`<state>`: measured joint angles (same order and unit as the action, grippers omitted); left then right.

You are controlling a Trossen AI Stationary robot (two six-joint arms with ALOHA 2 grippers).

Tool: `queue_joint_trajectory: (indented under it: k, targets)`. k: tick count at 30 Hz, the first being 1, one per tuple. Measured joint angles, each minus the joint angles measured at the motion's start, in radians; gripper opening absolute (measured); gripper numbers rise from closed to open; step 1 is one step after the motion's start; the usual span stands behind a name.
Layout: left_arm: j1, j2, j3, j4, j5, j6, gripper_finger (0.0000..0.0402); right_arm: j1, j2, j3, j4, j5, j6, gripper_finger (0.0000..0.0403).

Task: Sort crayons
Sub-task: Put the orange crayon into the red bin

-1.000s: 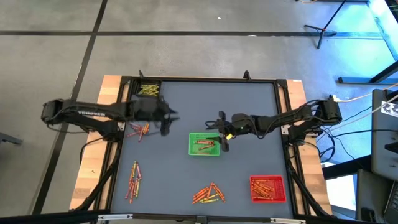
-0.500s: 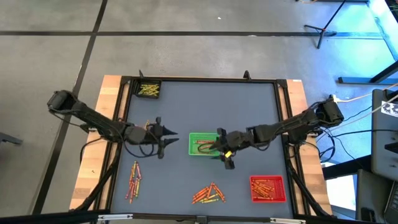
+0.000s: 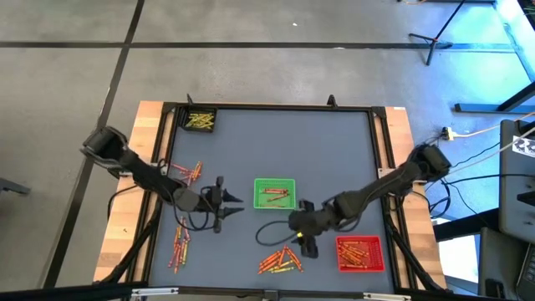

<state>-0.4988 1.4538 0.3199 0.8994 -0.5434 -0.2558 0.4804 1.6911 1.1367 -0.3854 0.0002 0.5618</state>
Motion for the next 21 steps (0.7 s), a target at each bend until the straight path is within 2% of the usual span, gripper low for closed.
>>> queue_joint_trajectory:
  k: [5, 9, 17, 21]
  targets:
    - [-0.057, 0.1, 0.015, 0.082, 0.004, -0.004, 0.011, 0.042, 0.104, 0.1, -0.174, -0.055, 0.219, 0.0207]
    - [-0.067, 0.12, 0.051, 0.084, 0.007, 0.007, 0.011, 0.068, 0.186, 0.156, -0.217, -0.054, 0.348, 0.0207]
    - [-0.067, 0.12, 0.082, 0.081, 0.002, 0.028, 0.011, 0.085, 0.31, 0.25, -0.239, -0.063, 0.412, 0.0207]
    - [-0.067, 0.12, 0.082, 0.081, 0.001, 0.024, 0.011, 0.084, 0.342, 0.28, -0.253, -0.034, 0.415, 0.0207]
